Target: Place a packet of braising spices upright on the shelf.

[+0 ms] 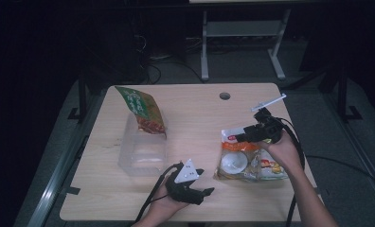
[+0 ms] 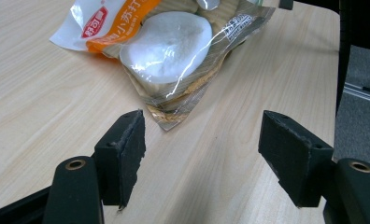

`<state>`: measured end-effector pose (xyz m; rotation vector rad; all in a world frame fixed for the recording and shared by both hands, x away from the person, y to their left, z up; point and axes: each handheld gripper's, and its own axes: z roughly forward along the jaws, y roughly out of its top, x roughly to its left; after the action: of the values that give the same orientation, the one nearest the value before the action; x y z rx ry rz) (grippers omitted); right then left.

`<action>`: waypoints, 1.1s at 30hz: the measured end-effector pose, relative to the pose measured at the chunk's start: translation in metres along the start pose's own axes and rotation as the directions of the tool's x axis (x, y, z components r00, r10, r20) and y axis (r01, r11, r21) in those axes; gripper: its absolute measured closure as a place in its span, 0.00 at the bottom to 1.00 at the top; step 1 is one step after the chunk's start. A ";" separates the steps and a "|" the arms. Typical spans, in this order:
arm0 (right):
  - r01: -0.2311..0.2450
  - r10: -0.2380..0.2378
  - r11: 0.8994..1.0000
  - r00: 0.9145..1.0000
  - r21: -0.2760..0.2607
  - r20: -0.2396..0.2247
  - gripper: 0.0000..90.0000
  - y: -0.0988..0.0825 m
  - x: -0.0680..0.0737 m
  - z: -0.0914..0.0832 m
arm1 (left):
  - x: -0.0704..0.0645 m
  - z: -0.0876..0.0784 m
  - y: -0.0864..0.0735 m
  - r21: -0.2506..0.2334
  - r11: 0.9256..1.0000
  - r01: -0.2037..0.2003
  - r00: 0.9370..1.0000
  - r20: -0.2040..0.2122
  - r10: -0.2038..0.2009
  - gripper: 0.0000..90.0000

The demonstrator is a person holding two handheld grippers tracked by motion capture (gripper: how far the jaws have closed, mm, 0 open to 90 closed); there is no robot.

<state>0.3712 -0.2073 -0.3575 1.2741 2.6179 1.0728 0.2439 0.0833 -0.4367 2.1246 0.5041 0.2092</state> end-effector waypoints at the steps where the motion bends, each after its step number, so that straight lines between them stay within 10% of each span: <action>1: -0.015 0.015 1.000 1.000 0.006 0.004 0.46 -0.003 -0.002 -0.001 | 0.000 0.000 0.000 0.002 1.000 -0.002 1.000 0.001 0.002 0.35; 33: -0.142 0.140 0.990 0.986 0.024 0.087 0.44 -0.049 -0.039 0.006 | 0.006 0.014 0.010 0.027 0.999 0.027 1.000 -0.010 -0.027 0.32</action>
<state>0.3657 -0.2528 -0.4011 1.4966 2.5244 0.9763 0.2564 0.0703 -0.4365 2.1430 0.5437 0.1980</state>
